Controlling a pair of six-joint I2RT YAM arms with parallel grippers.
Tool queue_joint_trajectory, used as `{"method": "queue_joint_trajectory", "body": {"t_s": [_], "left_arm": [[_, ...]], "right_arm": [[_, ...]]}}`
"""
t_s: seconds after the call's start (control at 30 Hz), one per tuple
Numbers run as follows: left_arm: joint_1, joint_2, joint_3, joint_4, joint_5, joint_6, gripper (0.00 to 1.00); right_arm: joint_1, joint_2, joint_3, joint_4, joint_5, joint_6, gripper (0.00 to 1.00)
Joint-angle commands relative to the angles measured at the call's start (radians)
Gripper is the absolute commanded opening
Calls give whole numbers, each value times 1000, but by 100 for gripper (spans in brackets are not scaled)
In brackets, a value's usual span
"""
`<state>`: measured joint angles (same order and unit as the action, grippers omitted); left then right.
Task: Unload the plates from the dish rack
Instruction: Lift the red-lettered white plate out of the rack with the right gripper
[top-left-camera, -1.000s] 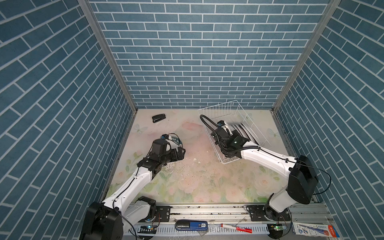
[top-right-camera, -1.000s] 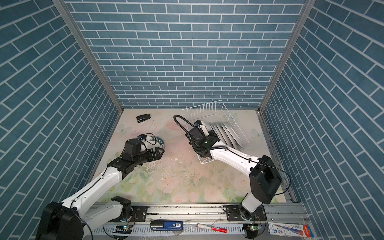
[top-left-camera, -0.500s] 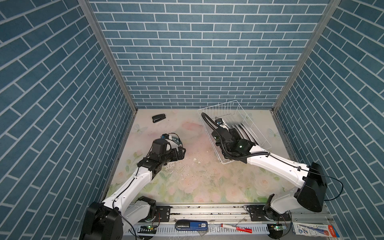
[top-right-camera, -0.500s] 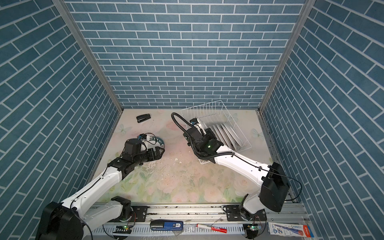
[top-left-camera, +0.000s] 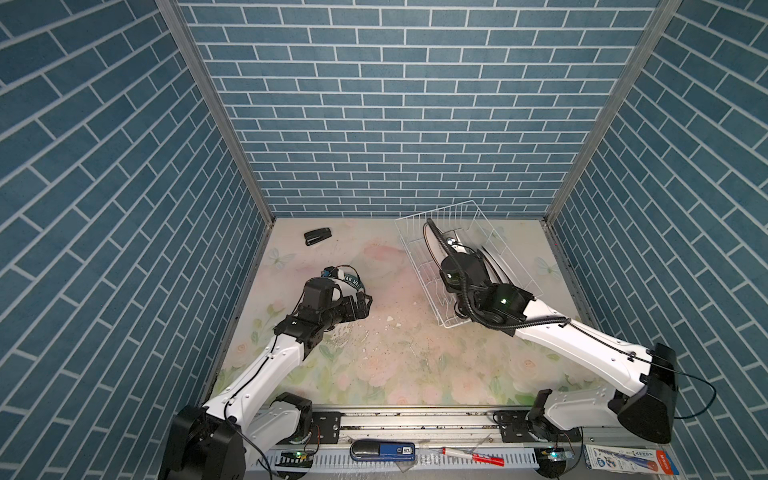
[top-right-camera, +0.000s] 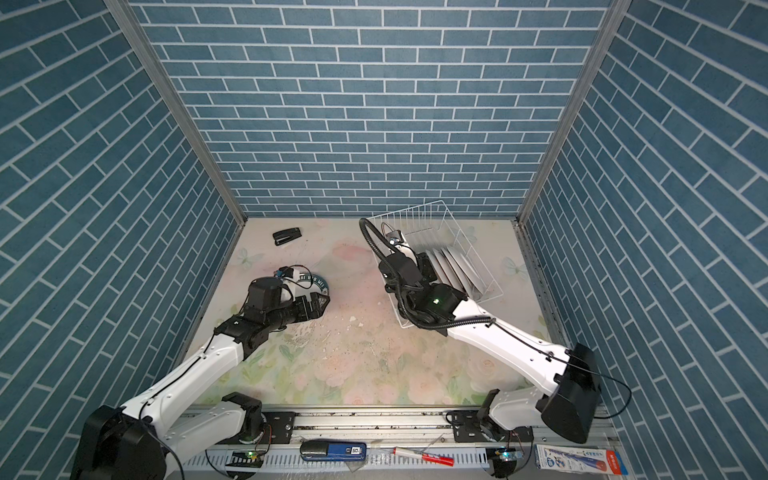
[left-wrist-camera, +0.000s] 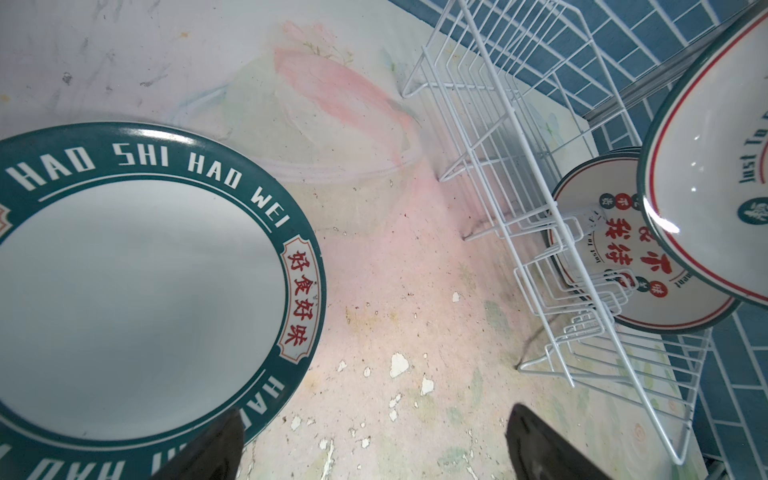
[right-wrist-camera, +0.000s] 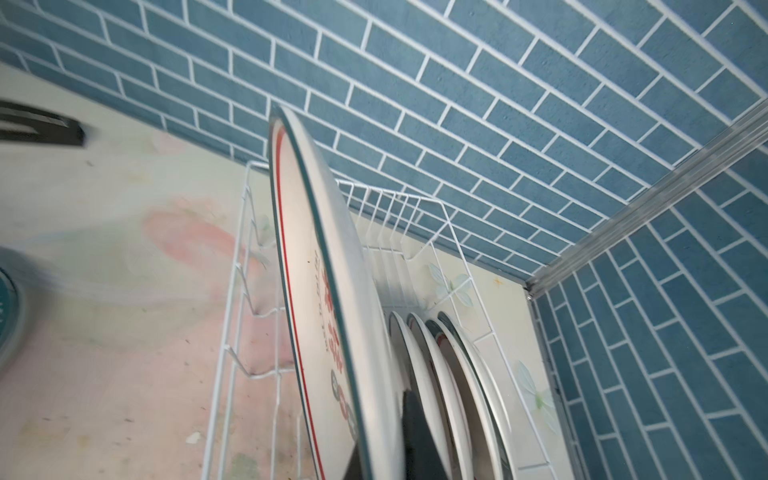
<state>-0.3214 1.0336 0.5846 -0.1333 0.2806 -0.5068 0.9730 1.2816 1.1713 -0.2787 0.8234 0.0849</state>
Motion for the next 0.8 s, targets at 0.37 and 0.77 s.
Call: {"method": "queue_joint_trajectory", "body": {"t_s": [0.37, 0.77], "left_arm": [[-21, -90, -62, 150, 134, -16, 99], [-42, -83, -75, 244, 197, -25, 96]], "right_arm": [[-240, -208, -247, 215, -711, 469, 0], [-293, -99, -312, 378, -1070, 682, 0]]}}
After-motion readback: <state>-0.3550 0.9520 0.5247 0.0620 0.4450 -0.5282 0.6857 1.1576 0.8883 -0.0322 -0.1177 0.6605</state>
